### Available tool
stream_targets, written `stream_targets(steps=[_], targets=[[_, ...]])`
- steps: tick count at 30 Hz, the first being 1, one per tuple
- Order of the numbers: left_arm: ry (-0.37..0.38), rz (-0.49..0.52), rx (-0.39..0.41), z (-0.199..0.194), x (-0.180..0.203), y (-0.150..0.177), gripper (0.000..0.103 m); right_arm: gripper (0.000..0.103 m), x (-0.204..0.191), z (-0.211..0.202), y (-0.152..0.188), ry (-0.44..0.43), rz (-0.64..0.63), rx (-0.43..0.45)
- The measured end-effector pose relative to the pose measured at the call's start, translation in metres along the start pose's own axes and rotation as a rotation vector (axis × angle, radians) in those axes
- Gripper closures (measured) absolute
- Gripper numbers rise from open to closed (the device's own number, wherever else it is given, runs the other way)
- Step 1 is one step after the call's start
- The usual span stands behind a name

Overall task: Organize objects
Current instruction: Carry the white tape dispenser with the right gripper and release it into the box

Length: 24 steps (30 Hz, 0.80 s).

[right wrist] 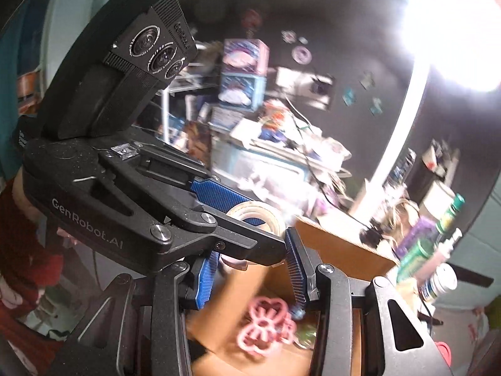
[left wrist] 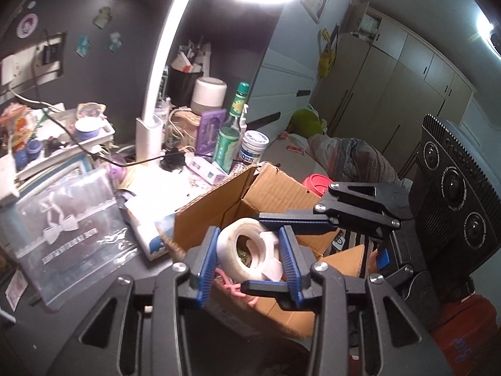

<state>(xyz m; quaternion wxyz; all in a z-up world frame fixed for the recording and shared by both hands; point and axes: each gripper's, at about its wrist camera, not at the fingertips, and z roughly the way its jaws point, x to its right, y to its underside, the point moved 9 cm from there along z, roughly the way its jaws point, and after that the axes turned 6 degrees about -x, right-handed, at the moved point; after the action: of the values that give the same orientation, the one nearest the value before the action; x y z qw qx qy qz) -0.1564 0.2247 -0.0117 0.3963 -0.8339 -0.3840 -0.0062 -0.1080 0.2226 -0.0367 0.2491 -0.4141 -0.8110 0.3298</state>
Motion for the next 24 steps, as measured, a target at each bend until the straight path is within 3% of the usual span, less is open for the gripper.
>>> stream_targets(steps=[7,9,11,24], targets=[[0.01,0.005,-0.051,0.029,0.004,-0.011,0.064,0.066,0.031,0.01,0.016,0.001,0.044,-0.085],[-0.01,0.008,-0.043,0.028,0.003,-0.014,0.047,0.065,0.035,0.014,0.018,-0.006,0.05,-0.108],[-0.052,0.015,-0.025,0.023,0.0,-0.017,0.029,0.056,0.038,0.017,0.02,-0.01,0.054,-0.129],[-0.142,0.0,0.089,-0.04,-0.02,-0.002,0.024,0.055,0.031,0.011,0.012,-0.013,0.043,-0.124]])
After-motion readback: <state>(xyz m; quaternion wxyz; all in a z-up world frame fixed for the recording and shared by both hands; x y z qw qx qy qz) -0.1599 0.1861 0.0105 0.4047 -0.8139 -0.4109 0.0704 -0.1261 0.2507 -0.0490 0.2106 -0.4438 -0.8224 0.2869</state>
